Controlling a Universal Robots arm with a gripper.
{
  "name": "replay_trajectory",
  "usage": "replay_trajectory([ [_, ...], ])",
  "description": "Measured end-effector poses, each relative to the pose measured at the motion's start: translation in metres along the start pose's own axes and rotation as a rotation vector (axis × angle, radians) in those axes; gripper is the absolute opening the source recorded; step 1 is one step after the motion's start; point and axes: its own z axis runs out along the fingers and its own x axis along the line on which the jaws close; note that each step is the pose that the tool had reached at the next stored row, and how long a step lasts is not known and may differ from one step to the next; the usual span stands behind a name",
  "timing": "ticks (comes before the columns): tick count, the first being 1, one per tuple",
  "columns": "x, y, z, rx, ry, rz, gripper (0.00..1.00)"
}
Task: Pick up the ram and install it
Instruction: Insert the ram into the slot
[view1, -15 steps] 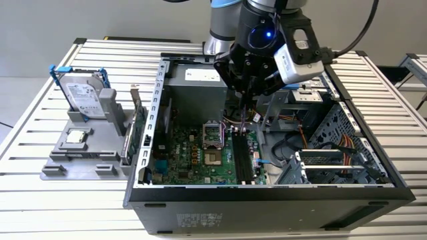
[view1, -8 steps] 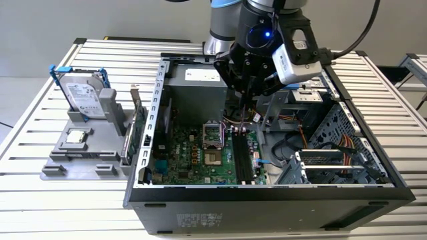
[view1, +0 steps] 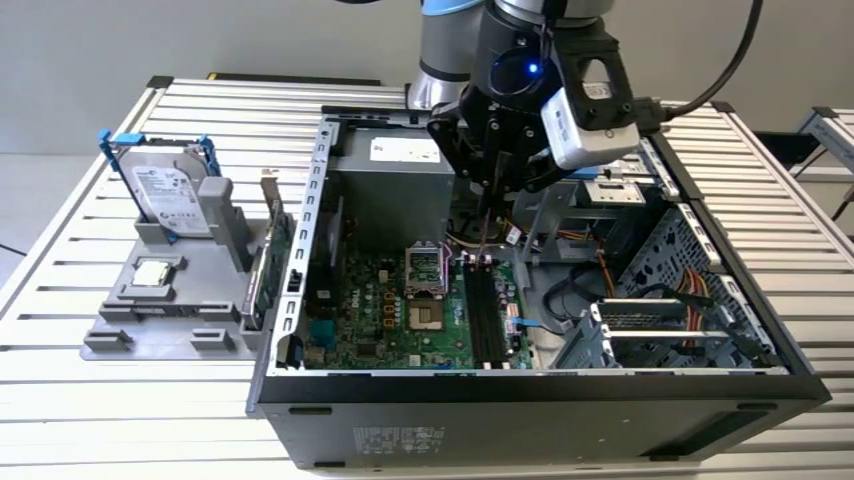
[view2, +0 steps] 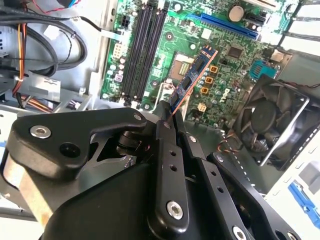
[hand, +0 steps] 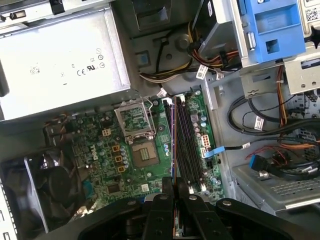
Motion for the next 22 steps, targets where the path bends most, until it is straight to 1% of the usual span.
replay_trajectory([
  [6, 0.0, 0.0, 0.0, -0.0001, 0.0004, 0.02, 0.0],
  [9, -0.0001, 0.0001, 0.0001, -0.0001, 0.0004, 0.02, 0.0],
  [11, -0.0002, 0.0002, 0.0004, -0.0003, 0.0002, 0.009, 0.0],
  [14, -0.0007, 0.0005, 0.0006, 0.0003, -0.0003, -0.019, 0.0],
  [22, -0.0078, 0.0024, 0.0007, 0.0007, -0.0014, -0.074, 0.0],
])
